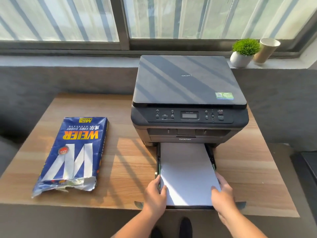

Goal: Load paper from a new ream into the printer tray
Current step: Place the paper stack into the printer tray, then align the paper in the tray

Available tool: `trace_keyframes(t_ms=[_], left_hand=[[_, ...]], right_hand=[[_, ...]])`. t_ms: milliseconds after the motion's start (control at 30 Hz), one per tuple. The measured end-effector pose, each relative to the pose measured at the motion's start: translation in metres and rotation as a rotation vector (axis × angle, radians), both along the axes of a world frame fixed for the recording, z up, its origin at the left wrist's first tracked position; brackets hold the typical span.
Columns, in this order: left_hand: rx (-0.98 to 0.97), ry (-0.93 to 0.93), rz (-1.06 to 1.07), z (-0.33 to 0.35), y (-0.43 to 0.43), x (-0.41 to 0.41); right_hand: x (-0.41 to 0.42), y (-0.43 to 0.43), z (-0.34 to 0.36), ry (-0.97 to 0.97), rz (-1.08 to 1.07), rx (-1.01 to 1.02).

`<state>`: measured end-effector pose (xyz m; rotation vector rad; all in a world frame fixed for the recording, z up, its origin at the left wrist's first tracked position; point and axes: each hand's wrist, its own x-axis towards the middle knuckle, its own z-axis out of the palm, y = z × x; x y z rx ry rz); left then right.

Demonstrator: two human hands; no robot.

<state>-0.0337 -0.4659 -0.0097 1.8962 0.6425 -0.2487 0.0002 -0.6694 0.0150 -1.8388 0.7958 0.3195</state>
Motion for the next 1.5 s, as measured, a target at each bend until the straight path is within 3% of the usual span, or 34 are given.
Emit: trace_keyframes(t_ms=[133, 267, 467, 567, 833, 1167, 1267, 1333, 1500], left_hand=[[-0.044, 0.014, 0.05, -0.005, 0.001, -0.002], [0.094, -0.021, 0.097, 0.0, 0.001, -0.001], [0.307, -0.104, 0.064, 0.007, 0.0, 0.013], [0.367, -0.091, 0.08, 0.008, -0.007, 0.022], [0.437, 0.016, 0.111, 0.018, -0.022, 0.034], [0.39, 0.004, 0.166, 0.013, -0.018, 0.04], [0.404, -0.03, 0.062, 0.013, -0.015, 0.034], [0.495, -0.163, -0.112, 0.016, -0.011, 0.021], [0.803, -0.591, -0.625, 0.037, 0.001, -0.03]], right_hand=[[0.031, 0.014, -0.008, -0.024, 0.012, 0.001], [0.052, 0.014, -0.026, 0.028, 0.103, -0.048], [0.04, -0.033, -0.026, -0.121, 0.29, -0.593], [0.039, -0.042, -0.03, 0.007, 0.258, -0.496], [0.044, -0.04, -0.036, 0.066, 0.28, -0.506], [0.046, -0.043, -0.044, 0.001, 0.277, -0.415], [0.044, -0.048, -0.041, -0.043, 0.314, -0.4], [0.032, -0.05, -0.031, -0.166, 0.395, -0.411], [-0.03, -0.053, 0.002, -0.702, 0.788, -0.616]])
